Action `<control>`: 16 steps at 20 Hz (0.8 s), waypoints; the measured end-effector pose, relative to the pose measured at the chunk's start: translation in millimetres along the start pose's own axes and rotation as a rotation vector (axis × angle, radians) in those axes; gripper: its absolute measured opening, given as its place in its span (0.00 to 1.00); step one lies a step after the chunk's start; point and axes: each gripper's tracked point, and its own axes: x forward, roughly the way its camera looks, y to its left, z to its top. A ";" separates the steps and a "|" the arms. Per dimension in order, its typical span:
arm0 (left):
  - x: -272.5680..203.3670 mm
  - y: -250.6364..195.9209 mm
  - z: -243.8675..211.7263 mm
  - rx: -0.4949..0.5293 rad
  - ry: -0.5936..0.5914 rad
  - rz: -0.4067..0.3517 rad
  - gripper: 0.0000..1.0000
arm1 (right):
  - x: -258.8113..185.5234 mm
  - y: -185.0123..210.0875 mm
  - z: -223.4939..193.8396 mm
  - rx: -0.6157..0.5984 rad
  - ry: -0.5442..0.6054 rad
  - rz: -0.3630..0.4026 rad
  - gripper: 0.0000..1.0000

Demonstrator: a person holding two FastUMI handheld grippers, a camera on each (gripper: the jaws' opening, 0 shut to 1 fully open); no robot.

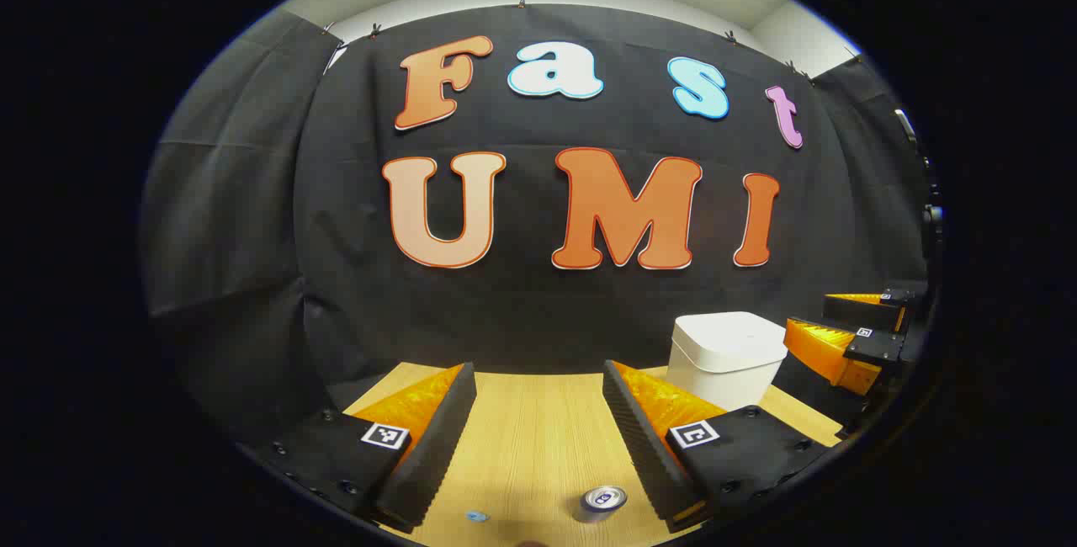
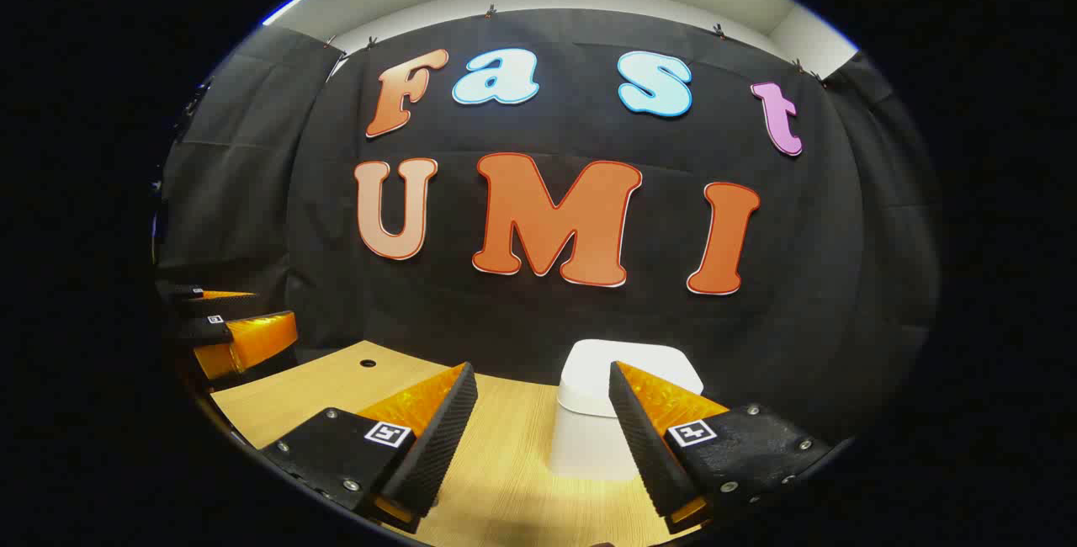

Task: Press the lid of the desktop garbage bin to open it, pick up the crumpled paper on the desktop and throw it into the bin, then pick up the pop can on the desktop and drop it into the bin, and finally close the garbage bin lid.

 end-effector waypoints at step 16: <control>-1.5 -3.2 -2.7 0.024 0.020 -0.024 0.97 | 11.6 -11.3 4.1 0.024 0.022 -0.048 0.95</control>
